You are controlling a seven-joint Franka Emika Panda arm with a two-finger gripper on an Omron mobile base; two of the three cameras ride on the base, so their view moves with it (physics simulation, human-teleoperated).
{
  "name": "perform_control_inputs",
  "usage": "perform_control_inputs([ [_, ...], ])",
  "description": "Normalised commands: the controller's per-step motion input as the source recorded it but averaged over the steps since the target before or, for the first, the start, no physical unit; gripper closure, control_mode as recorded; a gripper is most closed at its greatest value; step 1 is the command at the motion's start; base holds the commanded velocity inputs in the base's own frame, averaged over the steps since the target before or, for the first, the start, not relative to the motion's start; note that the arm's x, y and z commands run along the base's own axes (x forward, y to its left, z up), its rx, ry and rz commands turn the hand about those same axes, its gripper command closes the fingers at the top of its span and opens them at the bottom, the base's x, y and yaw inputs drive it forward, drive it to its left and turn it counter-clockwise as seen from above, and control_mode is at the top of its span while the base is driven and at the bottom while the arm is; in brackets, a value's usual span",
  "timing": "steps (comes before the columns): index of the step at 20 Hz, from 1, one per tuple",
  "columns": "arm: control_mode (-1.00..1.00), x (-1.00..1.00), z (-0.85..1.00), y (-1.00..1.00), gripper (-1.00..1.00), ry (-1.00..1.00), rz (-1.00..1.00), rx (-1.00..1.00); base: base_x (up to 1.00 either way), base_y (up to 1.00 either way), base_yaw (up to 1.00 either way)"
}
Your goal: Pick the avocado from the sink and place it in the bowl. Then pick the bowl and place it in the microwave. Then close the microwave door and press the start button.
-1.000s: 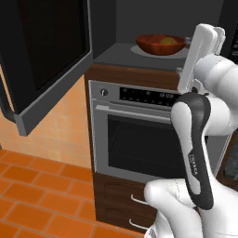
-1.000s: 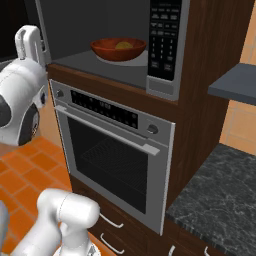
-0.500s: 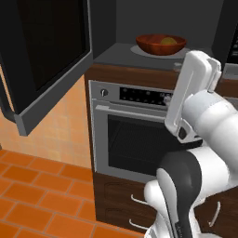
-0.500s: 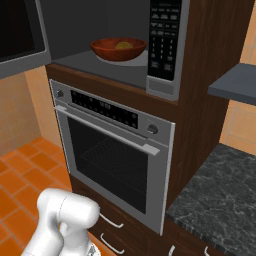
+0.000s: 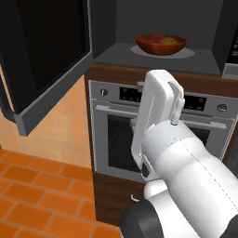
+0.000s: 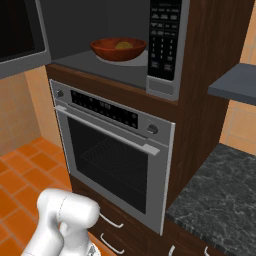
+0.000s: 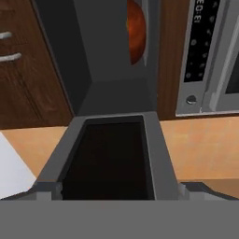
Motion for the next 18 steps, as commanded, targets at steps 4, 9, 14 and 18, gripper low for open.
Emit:
perform_control_inputs([
  [4,-1.00,-0.05,-0.28,0.99,-1.00,-0.11,0.00,0.00,0.00,0.00,0.00],
  [9,-1.00,0.05,-0.48,0.99,-1.00,-0.10,-0.02,0.00,0.00,0.00,0.00],
  [14,-1.00,0.01,-0.38,0.91,-1.00,-0.13,-0.07,0.00,0.00,0.00,0.00],
  [18,-1.00,0.09,-0.26,0.80,-1.00,-0.08,-0.07,0.00,0.00,0.00,0.00],
])
